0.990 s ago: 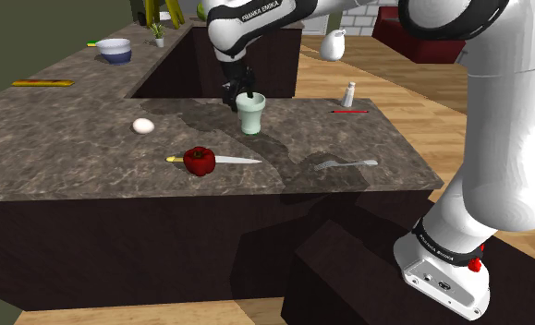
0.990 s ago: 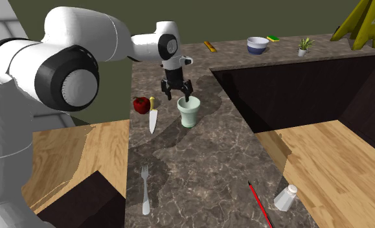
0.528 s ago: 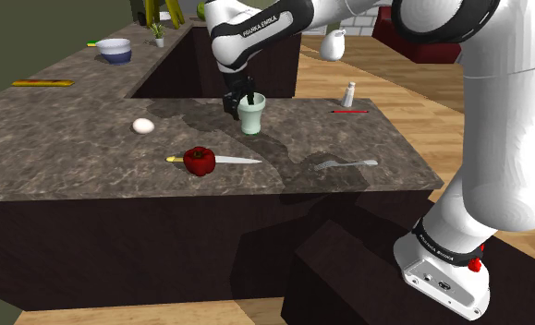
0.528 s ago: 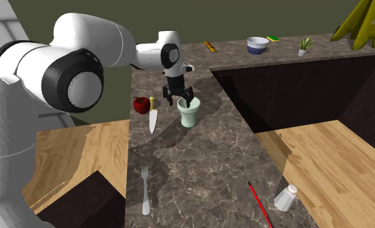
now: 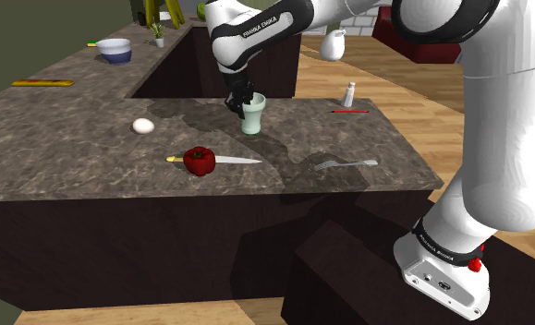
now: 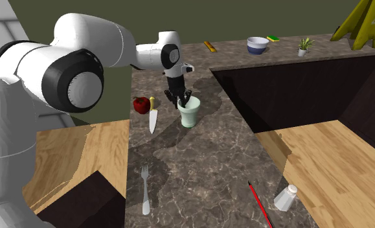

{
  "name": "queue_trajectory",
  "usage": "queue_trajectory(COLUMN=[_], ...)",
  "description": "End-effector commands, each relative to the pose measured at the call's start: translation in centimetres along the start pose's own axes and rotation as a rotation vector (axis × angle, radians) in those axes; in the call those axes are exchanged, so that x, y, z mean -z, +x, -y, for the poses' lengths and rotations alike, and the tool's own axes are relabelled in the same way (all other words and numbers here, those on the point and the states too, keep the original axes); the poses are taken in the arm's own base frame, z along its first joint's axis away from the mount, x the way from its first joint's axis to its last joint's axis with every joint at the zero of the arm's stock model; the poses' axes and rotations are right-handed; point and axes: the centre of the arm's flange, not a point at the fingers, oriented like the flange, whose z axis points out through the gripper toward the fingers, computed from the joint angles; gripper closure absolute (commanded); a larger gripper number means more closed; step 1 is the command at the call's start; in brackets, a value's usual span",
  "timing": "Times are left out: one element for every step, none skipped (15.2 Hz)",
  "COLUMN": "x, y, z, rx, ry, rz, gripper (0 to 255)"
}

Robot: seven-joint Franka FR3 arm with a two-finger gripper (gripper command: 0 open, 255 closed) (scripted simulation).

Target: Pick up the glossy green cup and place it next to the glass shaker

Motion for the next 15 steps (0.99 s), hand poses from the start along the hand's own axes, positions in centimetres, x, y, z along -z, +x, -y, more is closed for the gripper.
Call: queue_trajectory(x=[0.0,0.0,0.0,0.0,0.0,0.0,0.0,0.0,0.5,1.0,1.6,2.1,2.6,3.1,3.6], y=[0.0,0.0,0.0,0.0,0.0,0.0,0.0,0.0,0.0,-0.1,-0.1,-0.2,-0.2,-0.3,-0.3], z=[0.0,0.0,0.0,0.0,0.0,0.0,0.0,0.0,-0.1,-0.2,-0.3,-0.4,-0.4,-0.5,-0.6], rx=[0.0,0.0,0.0,0.0,0.0,0.0,0.0,0.0,0.0,0.0,0.0,0.0,0.0,0.0,0.0], ry=[0.0,0.0,0.0,0.0,0.0,0.0,0.0,0.0,0.0,0.0,0.0,0.0,0.0,0.0,0.0], rz=[0.0,0.0,0.0,0.0,0.0,0.0,0.0,0.0,0.0,0.0,0.0,0.0,0.0,0.0,0.0], gripper=[255,255,255,255,255,255,255,255,255,255,255,255,255,255,255])
